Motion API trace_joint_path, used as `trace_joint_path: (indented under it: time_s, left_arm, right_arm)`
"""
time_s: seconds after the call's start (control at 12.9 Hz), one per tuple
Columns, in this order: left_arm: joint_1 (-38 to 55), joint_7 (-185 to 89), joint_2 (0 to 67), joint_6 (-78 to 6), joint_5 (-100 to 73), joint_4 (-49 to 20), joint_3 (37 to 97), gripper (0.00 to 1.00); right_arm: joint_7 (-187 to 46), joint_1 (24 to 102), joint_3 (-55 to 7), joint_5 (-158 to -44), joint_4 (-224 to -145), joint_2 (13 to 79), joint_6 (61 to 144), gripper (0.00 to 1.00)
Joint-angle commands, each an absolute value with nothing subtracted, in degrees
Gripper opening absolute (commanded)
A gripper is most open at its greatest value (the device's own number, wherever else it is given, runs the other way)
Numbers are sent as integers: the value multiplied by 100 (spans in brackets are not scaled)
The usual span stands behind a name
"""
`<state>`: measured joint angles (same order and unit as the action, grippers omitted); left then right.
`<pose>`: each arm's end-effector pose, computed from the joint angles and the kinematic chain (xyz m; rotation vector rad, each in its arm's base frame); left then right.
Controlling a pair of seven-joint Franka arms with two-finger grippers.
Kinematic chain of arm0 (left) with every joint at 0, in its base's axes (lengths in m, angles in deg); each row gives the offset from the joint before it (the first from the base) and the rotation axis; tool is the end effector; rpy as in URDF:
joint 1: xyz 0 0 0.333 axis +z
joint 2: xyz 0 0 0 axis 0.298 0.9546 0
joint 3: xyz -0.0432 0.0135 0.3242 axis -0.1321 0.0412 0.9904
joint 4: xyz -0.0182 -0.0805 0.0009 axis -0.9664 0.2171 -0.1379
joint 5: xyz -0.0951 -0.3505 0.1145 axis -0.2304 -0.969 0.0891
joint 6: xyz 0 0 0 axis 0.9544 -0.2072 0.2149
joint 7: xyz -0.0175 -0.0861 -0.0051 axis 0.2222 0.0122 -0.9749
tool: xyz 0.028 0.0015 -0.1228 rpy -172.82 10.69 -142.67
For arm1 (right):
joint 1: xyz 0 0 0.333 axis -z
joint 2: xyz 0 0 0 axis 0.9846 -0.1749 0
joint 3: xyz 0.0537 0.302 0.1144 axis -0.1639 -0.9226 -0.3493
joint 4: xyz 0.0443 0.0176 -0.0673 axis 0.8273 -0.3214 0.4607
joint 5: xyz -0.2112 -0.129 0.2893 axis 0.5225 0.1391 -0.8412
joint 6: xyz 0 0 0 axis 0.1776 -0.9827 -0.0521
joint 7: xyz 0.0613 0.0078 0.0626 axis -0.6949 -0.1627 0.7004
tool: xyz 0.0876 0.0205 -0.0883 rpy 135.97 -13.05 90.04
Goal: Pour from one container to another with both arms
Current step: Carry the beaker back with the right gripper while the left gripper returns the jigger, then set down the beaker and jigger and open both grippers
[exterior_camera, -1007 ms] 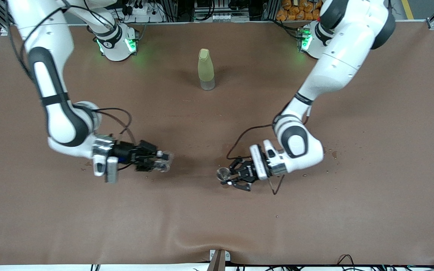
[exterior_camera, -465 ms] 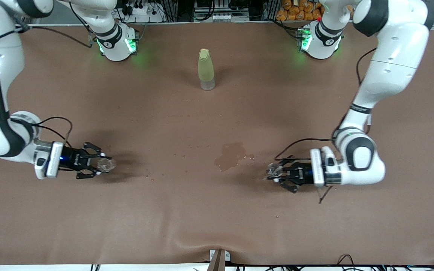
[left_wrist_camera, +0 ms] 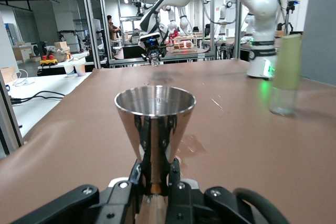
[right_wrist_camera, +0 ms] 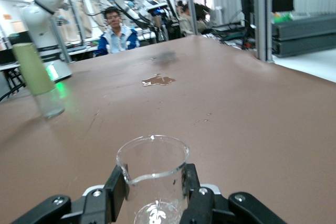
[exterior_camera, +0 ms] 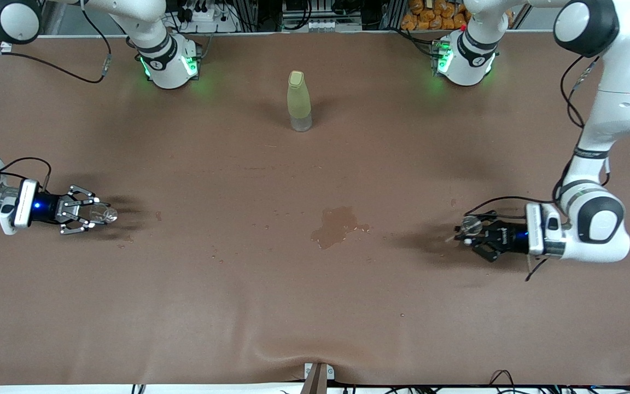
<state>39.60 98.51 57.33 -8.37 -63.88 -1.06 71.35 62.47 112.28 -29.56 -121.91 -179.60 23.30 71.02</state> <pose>0.6513 0.0113 0.1984 1.1746 -1.4892 1.0647 0.5564 -0.2161 0.1634 -1.5063 -1.2484 -1.0216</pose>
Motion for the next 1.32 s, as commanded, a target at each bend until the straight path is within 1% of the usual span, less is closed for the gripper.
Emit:
trace_joint_path:
  time_s: [0.0, 0.08, 0.23, 0.31, 0.39, 0.46, 0.54, 0.62, 0.77, 0.85, 0.93, 1.16, 1.24]
  left_arm:
    - [4535, 10547, 5699, -739, -6033, -565, 7051, 0]
    - [4738, 10671, 5743, -739, -5910, -670, 7051, 0]
    - [5037, 10847, 5778, -739, -5559, -707, 7069, 0]
    - [5187, 10961, 5874, -739, -5470, -707, 7078, 0]
    - [5301, 11084, 6006, -739, -5460, -707, 7086, 0]
    - [5363, 11181, 6129, -739, -5443, -698, 7086, 0]
    - [5399, 11260, 6209, -739, -5408, -689, 7095, 0]
    - [5399, 11304, 6253, -739, -5373, -672, 7095, 0]
    - [5390, 11279, 6245, -739, -5346, -663, 7095, 0]
    - [5399, 11287, 6244, -739, -5346, -654, 7095, 10]
    - [5390, 11296, 6253, -739, -5337, -663, 7095, 36]
    - [5390, 11296, 6271, -739, -5337, -654, 7095, 55]
    - [5382, 11296, 6271, -739, -5337, -645, 7095, 59]
  right_arm:
    - [6829, 11201, -3103, -12031, -17332, 1639, 6897, 15]
    - [6891, 11175, -3112, -12031, -17278, 1551, 6888, 21]
    - [6909, 11157, -3112, -12014, -17278, 1463, 6888, 29]
    - [6901, 11174, -3112, -12005, -17278, 1454, 6888, 30]
    - [6901, 11209, -3104, -11996, -17278, 1453, 6888, 36]
    - [6901, 11236, -3103, -11996, -17278, 1445, 6888, 54]
    - [6909, 11236, -3112, -12005, -17278, 1436, 6888, 69]
    - [6910, 11236, -3112, -12031, -17278, 1392, 6888, 78]
    - [6918, 11201, -3121, -12049, -17260, 1322, 6888, 90]
    - [6910, 11201, -3121, -12049, -17225, 1330, 6888, 95]
    - [6866, 11201, -3121, -12040, -17112, 1348, 6819, 100]
    - [6219, 11192, -3104, -11874, -16717, 1593, 6713, 100]
    - [5667, 11209, -3103, -11699, -16533, 1681, 6669, 100]
